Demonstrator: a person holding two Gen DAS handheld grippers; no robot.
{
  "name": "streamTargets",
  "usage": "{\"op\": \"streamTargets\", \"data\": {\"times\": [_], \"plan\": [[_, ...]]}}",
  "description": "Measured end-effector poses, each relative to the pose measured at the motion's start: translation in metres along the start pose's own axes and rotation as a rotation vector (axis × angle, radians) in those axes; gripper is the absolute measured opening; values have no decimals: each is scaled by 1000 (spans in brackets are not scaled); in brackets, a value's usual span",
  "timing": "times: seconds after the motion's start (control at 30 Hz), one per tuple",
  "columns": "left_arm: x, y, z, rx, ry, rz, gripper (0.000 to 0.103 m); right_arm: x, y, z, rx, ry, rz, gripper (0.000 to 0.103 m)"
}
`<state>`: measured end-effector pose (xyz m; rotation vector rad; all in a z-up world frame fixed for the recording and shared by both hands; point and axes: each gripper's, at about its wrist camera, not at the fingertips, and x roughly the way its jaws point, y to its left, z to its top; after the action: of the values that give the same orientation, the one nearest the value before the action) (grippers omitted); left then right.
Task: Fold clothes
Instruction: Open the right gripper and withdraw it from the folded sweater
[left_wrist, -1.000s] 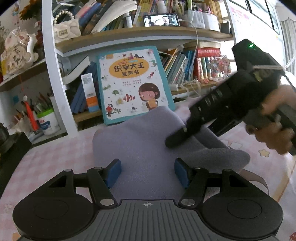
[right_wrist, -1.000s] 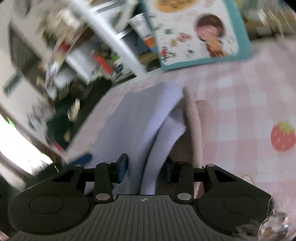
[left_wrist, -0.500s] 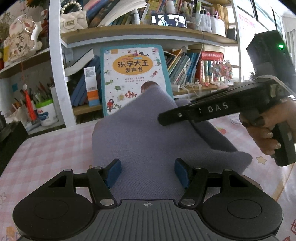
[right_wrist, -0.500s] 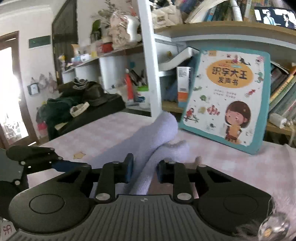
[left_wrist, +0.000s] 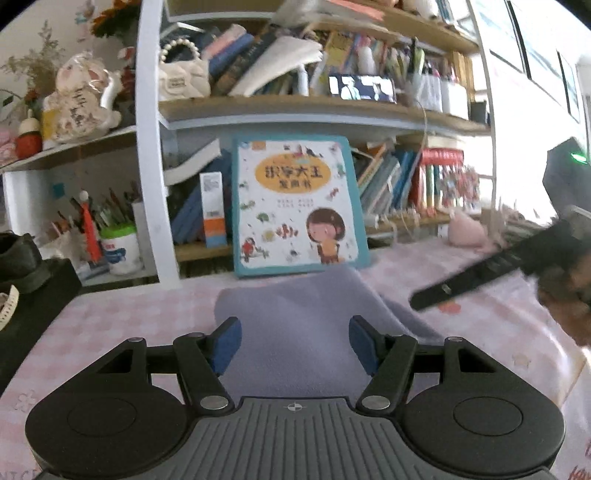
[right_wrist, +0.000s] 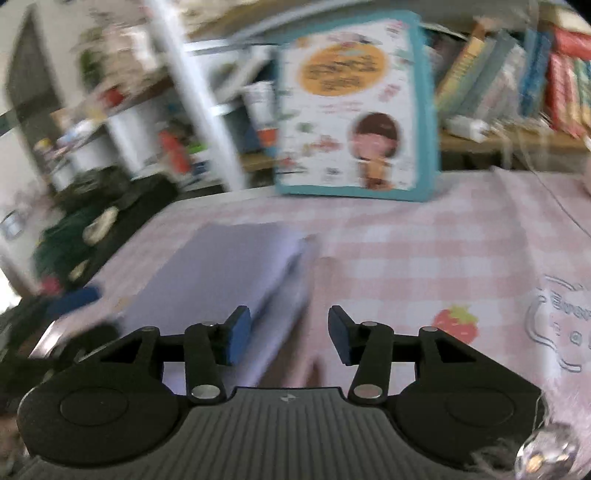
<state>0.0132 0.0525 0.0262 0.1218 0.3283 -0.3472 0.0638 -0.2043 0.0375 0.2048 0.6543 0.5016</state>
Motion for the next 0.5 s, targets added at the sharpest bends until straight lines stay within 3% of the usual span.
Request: {"op": "streamTargets", "data": {"times": [0.17,0.3,0.5], "plan": [[6,2,5,-16,14,8,66,-3,23,-9,8,46,128,40],[12,-4,4,-11,32,-14,66,13,20,-15,36,93,88,30],[23,-7,-2,-30,71,-27,66,33,5,-17,154,134,139,30]]}}
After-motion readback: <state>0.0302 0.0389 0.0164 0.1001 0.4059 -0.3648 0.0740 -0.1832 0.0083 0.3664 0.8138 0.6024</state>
